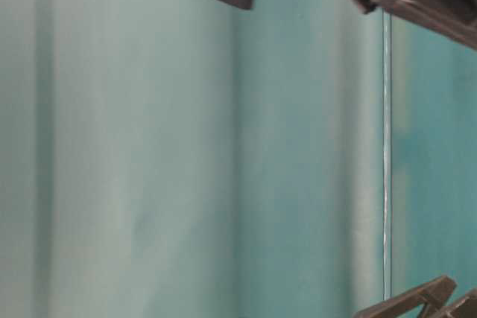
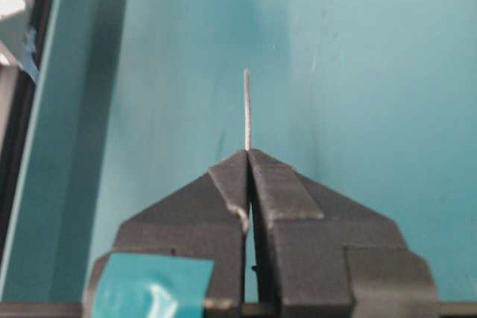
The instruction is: Insert the wire into the hole on the right side and pull it with the left arm.
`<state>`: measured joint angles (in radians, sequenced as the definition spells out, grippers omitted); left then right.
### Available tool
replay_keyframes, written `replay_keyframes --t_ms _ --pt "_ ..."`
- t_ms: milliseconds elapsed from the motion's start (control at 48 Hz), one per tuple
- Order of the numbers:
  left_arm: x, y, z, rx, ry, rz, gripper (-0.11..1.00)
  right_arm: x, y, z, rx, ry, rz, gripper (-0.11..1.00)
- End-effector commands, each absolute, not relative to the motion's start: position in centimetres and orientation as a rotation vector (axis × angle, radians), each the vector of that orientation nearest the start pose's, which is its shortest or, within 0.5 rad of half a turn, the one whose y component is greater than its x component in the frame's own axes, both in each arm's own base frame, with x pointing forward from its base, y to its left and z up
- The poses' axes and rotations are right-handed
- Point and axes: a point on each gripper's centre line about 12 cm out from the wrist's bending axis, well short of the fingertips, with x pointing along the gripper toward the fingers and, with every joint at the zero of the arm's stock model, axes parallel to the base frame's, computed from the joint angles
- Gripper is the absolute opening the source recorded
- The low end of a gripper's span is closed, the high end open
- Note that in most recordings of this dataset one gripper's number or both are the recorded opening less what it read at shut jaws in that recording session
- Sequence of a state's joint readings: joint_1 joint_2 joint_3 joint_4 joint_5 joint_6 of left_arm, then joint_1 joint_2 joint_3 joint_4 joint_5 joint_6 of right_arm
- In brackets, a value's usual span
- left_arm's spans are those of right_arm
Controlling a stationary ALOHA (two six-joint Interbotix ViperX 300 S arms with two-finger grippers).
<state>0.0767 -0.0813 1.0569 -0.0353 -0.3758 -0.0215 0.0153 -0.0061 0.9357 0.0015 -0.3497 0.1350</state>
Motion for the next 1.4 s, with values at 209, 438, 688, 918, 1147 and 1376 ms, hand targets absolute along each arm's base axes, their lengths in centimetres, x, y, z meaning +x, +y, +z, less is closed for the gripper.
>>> replay_keyframes --t_ms 209,438,688,918,1147,1376 --pt "30.7 2.6 12.9 -0.072 0.545 0.105 0.64 33.5 0.4 16.3 0.133 0.512 -0.024 0.02" --pt "30.8 2.5 13.2 -0.071 0.536 0.103 0.64 33.0 0.3 18.1 0.133 0.471 -0.024 0.02" --pt "31.3 2.2 13.7 -0.069 0.518 0.091 0.64 32.5 0.1 19.1 0.134 0.475 -0.029 0.02" --pt "31.8 2.2 14.1 -0.07 0.504 0.09 0.64 32.1 0.1 18.9 0.136 0.477 -0.029 0.02" --pt "31.8 1.9 13.9 -0.099 0.457 0.089 0.64 31.3 0.1 18.2 0.172 0.448 -0.039 0.02" --pt "31.3 1.0 13.2 -0.133 0.4 0.071 0.64 30.4 1.2 17.5 0.206 0.384 -0.013 0.02"
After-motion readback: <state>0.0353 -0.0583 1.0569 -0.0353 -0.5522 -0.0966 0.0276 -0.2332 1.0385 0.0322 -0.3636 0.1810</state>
